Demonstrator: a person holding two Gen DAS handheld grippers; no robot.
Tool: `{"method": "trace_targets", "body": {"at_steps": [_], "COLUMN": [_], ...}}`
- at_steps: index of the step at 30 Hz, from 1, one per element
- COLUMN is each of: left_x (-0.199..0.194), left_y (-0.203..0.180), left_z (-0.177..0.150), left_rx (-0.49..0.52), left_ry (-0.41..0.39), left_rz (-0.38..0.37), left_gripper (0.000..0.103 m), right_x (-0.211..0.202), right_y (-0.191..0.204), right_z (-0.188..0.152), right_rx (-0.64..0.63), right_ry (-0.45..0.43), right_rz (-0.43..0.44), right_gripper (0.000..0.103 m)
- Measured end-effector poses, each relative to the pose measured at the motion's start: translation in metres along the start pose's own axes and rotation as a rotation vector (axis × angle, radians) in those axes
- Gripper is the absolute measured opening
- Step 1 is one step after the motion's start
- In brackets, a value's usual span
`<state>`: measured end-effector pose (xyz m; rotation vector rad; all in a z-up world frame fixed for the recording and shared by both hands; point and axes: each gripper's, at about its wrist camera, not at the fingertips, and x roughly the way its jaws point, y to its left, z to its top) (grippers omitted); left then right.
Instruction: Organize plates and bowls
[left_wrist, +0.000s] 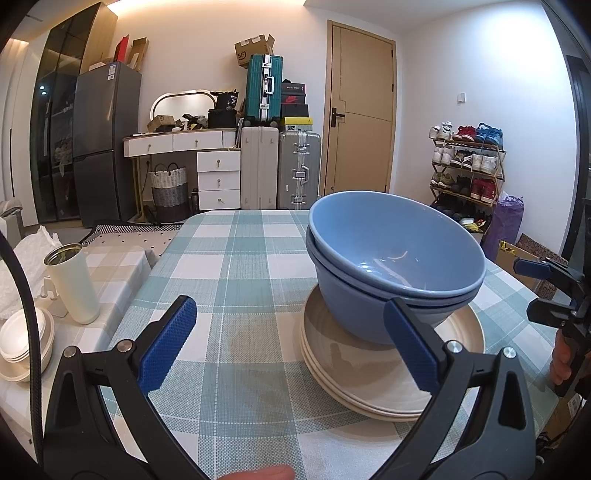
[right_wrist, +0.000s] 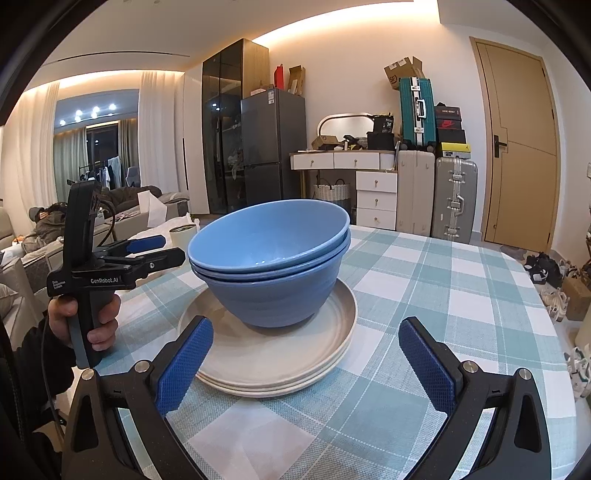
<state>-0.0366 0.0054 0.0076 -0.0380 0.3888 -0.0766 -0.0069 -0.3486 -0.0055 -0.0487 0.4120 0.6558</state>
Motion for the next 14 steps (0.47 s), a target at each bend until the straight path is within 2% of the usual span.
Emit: {"method": "trace_targets", "body": {"at_steps": [14], "left_x": [0.0009], "left_y": [0.0035], "left_z": [-0.0017], "left_rx": [0.004], "left_ry": [0.001], "left_rz": [0.0], "left_gripper": [0.101], "right_x": [0.0011], "right_y": [-0.0018], "right_z": [-0.0014], "right_rx": [0.004], "right_ry": [0.003], "right_rz": [-0.001], "right_gripper": [0.102]}}
